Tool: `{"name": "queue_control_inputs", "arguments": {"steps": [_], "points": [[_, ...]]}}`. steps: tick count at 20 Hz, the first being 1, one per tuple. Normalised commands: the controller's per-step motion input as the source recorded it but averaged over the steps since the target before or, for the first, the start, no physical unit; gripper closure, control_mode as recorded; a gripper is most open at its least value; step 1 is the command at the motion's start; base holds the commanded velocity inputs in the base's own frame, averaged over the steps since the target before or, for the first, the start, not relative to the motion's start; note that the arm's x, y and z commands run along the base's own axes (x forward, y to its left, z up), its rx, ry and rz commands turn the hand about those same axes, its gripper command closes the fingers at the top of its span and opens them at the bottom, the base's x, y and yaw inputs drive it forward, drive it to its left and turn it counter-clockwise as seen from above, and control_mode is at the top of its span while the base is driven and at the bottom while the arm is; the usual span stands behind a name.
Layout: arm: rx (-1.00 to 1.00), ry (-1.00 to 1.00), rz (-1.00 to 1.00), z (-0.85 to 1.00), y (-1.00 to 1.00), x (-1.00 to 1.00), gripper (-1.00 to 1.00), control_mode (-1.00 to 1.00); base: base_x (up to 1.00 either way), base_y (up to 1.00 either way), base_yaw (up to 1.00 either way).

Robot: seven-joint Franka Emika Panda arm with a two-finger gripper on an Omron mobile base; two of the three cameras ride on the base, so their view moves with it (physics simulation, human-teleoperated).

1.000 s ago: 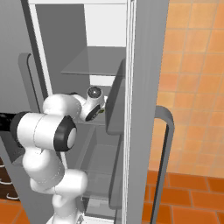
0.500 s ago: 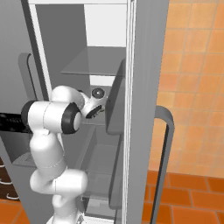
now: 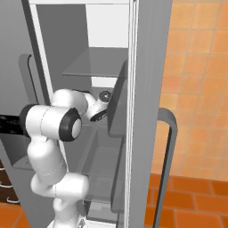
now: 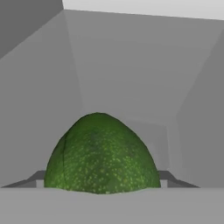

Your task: Place one avocado and one steak in each tupperware on the nearby counter, to pack two identical lunches.

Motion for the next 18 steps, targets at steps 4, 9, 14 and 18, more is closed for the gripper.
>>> {"name": "queue_control_inputs", "arguments": {"steps": [4, 9, 14, 18], "points": [[0.00, 0.04, 0.00, 0.67, -0.68, -1.00, 1.00, -1.00, 0.00, 0.00, 0.00], [-0.05, 0.04, 0.01, 0.94, -0.02, -1.00, 1.00, -1.00, 0.00, 0.00, 0.00], [-0.11, 0.13, 0.07, 0.60, 0.31, -1.00, 1.00, -1.00, 0.00, 0.00, 0.00], [-0.05, 0.04, 0.13, 0.58, 0.24, -1.00, 1.00, -1.00, 0.00, 0.00, 0.00]]}}
